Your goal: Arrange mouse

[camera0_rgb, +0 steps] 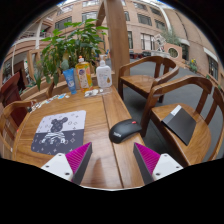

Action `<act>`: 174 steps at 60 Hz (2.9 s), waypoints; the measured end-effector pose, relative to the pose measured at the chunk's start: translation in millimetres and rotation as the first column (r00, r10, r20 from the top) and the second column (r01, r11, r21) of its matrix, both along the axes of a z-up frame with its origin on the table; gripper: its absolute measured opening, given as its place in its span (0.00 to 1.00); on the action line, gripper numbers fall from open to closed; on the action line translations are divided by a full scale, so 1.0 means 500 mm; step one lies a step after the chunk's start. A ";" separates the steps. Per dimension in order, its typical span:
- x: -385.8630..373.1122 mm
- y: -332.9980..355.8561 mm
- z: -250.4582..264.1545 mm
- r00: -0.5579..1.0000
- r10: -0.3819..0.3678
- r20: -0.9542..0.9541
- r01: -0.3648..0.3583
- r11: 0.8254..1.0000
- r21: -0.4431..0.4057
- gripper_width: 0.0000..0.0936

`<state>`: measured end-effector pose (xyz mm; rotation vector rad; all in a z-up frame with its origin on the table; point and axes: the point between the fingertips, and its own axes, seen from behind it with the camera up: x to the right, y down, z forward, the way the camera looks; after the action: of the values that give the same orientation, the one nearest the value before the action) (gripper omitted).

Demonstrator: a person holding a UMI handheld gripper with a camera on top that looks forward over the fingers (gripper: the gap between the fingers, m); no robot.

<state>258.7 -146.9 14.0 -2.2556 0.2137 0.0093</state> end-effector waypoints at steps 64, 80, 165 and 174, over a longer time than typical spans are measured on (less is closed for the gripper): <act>0.079 0.248 0.031 0.981 -0.089 0.170 0.081 0.995 0.052 0.38; -0.069 0.289 0.391 0.989 -0.005 0.145 -0.048 0.931 0.361 0.37; -0.430 -0.200 0.355 0.968 0.200 0.152 -0.223 0.962 0.159 0.91; -0.438 -0.250 0.364 0.964 0.216 0.156 -0.240 0.958 0.157 0.91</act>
<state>39.9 -271.9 196.2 -2.0844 -0.1190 -0.0045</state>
